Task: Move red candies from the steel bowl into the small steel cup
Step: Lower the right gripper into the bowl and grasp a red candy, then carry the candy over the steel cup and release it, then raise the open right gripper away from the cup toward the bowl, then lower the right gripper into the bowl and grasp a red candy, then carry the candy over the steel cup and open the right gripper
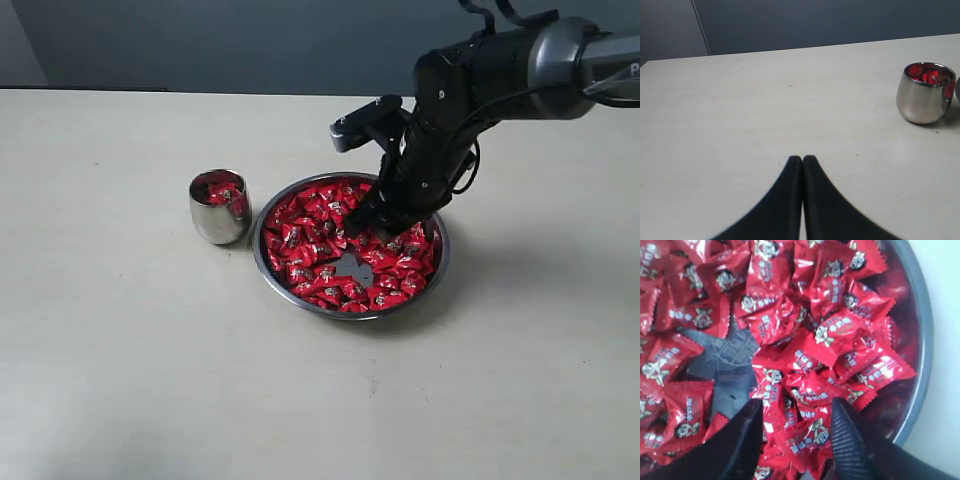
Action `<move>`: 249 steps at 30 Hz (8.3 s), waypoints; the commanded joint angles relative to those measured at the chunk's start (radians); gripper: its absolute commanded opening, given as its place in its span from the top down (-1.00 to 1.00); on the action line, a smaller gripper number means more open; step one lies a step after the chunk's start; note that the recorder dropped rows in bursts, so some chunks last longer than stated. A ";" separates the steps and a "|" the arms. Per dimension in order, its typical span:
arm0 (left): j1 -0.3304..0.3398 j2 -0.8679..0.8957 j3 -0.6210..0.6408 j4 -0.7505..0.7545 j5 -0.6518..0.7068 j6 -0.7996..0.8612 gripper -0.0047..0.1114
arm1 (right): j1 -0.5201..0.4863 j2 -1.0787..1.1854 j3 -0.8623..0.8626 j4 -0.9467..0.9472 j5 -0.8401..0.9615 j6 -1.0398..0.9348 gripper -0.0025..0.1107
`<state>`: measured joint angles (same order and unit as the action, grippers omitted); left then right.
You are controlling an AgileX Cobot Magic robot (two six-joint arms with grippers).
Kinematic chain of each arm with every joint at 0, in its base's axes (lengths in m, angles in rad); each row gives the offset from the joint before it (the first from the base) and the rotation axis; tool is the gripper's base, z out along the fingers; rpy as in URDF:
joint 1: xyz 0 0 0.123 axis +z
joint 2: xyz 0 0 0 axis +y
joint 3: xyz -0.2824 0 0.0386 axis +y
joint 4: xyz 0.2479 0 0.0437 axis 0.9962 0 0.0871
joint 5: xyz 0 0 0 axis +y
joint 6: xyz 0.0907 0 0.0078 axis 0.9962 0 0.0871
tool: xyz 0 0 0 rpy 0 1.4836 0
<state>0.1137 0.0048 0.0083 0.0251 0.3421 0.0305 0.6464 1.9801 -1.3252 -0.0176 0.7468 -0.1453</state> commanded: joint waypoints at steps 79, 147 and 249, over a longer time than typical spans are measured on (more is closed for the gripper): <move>-0.005 -0.005 -0.008 0.002 -0.006 -0.001 0.91 | 0.194 0.318 -0.614 0.359 -0.008 -0.142 0.97; -0.005 -0.005 -0.008 0.002 -0.006 -0.001 0.91 | 0.192 0.203 -0.614 0.053 0.139 -0.014 0.21; -0.005 -0.005 -0.008 0.002 -0.006 -0.001 0.91 | 0.213 0.341 -0.687 0.363 0.017 -0.176 0.97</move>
<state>0.1137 0.0048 0.0083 0.0251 0.3421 0.0305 0.8603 2.2884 -1.9838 0.3473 0.7539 -0.3140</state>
